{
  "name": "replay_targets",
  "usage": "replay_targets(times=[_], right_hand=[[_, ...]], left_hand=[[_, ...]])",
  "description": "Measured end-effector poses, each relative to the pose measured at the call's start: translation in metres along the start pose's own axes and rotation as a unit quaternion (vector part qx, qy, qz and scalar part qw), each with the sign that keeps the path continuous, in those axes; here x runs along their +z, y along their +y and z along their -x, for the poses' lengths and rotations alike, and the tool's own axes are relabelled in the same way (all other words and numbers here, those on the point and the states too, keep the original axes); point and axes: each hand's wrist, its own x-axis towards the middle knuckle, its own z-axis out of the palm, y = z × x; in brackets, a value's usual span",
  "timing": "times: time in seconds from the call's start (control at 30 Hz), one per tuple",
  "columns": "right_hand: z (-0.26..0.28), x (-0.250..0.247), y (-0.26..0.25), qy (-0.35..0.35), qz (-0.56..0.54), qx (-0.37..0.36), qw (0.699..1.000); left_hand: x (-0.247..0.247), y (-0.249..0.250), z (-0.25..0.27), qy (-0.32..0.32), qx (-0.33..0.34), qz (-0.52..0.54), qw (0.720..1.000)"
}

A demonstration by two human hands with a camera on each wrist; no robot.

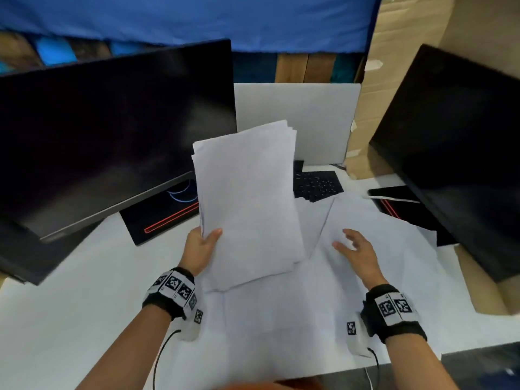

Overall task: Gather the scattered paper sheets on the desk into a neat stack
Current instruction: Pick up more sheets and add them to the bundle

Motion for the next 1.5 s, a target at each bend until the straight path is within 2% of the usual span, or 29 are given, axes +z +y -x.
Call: replay_targets(times=[0.07, 0.13, 0.17, 0.23, 0.4, 0.5, 0.63, 0.73, 0.87, 1.0, 1.13, 1.27, 1.43, 1.5], right_hand=[[-0.011, -0.035, 0.036, 0.101, 0.069, 0.119, 0.985], [-0.013, -0.063, 0.065, 0.159, 0.134, 0.252, 0.945], [-0.013, -0.072, 0.073, 0.175, 0.158, 0.296, 0.926], [-0.014, -0.079, 0.084, 0.192, 0.179, 0.318, 0.911], [-0.035, -0.076, 0.083, 0.098, 0.111, 0.230, 0.962], [-0.040, -0.068, 0.076, 0.100, 0.092, 0.167, 0.977], [-0.044, -0.068, 0.067, 0.138, 0.072, 0.100, 0.983], [-0.046, -0.073, 0.063, 0.162, 0.080, 0.101, 0.978], [-0.055, -0.067, 0.055, 0.090, 0.039, 0.120, 0.988], [-0.061, -0.068, 0.046, 0.104, 0.048, 0.069, 0.991], [-0.057, -0.067, 0.044, 0.041, 0.098, 0.093, 0.990], [-0.053, -0.076, 0.044, 0.077, 0.126, 0.071, 0.987], [-0.037, -0.091, 0.047, 0.068, 0.151, 0.062, 0.984], [-0.033, -0.102, 0.046, 0.100, 0.131, 0.033, 0.986]], left_hand=[[0.004, 0.004, -0.003, 0.027, 0.006, -0.005, 1.000], [0.010, 0.006, -0.004, 0.044, 0.005, -0.015, 0.999], [0.014, 0.007, -0.004, 0.048, 0.004, -0.022, 0.999], [0.022, 0.009, -0.002, 0.056, 0.003, -0.026, 0.998], [0.039, 0.004, 0.004, 0.088, -0.016, -0.010, 0.996], [0.041, -0.002, 0.007, 0.103, -0.031, -0.008, 0.994], [0.041, -0.004, 0.012, 0.120, -0.035, -0.014, 0.992], [0.042, -0.004, 0.016, 0.119, -0.043, -0.010, 0.992], [0.043, -0.002, 0.015, 0.110, -0.046, -0.014, 0.993], [0.039, -0.004, 0.015, 0.108, -0.052, -0.009, 0.993], [0.038, -0.006, 0.018, 0.100, -0.056, -0.006, 0.993], [0.039, -0.007, 0.017, 0.094, -0.056, -0.006, 0.994], [0.040, -0.009, 0.020, 0.081, -0.061, -0.006, 0.995], [0.040, -0.010, 0.020, 0.081, -0.065, -0.007, 0.995]])
